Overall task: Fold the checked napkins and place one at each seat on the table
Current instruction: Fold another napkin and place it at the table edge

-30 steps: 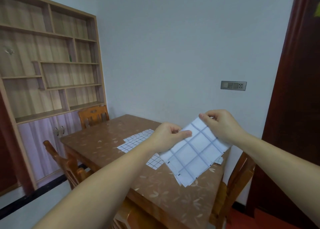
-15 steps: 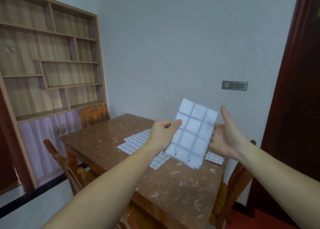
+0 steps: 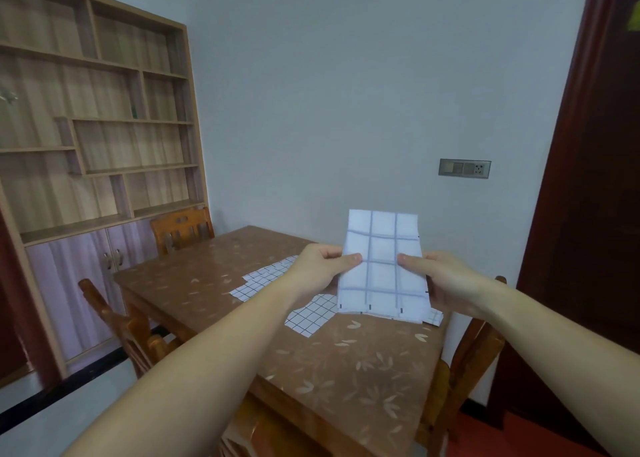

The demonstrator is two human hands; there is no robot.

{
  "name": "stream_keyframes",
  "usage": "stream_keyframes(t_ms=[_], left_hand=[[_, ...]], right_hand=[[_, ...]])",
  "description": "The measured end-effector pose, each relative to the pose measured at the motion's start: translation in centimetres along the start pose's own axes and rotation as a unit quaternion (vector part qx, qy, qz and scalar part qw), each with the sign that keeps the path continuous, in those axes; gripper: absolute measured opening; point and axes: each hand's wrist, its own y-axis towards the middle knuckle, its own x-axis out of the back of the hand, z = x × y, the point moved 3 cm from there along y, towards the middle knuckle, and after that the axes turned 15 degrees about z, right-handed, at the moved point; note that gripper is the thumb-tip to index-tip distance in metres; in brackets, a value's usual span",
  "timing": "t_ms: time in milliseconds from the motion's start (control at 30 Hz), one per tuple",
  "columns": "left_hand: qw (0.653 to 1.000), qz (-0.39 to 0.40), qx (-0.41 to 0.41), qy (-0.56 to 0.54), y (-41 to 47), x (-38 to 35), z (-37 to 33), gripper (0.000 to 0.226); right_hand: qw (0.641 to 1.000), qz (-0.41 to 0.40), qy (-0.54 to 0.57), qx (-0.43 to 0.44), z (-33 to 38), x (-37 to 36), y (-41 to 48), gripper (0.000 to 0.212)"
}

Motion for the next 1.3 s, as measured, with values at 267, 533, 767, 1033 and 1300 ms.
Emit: stream_keyframes(t_ms=[267, 533, 767, 1033, 1300], left_hand=[[0.995, 0.014, 0.011, -0.098, -0.4, 0.2, 0.0, 0.022], [0.984, 0.018, 0.003, -0.179, -0.8, 0.4, -0.9, 0.032], [0.984, -0.005, 0.057, -0.171, -0.8, 0.7, -0.5, 0.033], [0.997, 0.033, 0.040, 0.054, -0.6, 0.9, 0.2, 0.014], [0.989, 0.121, 0.031, 0.082, 0.1, -0.6, 0.0, 0.012]], right_hand=[[0.998, 0.012, 0.042, 0.054, 0.4, 0.8, 0.4, 0.025], [0.991, 0.036, 0.086, 0.093, 1.3, 0.8, 0.2, 0.036], [0.996, 0.010, -0.007, 0.085, 1.9, 0.8, 0.0, 0.039], [0.995, 0.035, -0.084, 0.047, 1.7, 0.5, -0.3, 0.021], [0.931, -0.091, -0.348, 0.056, 2.2, -2.6, 2.0, 0.052]])
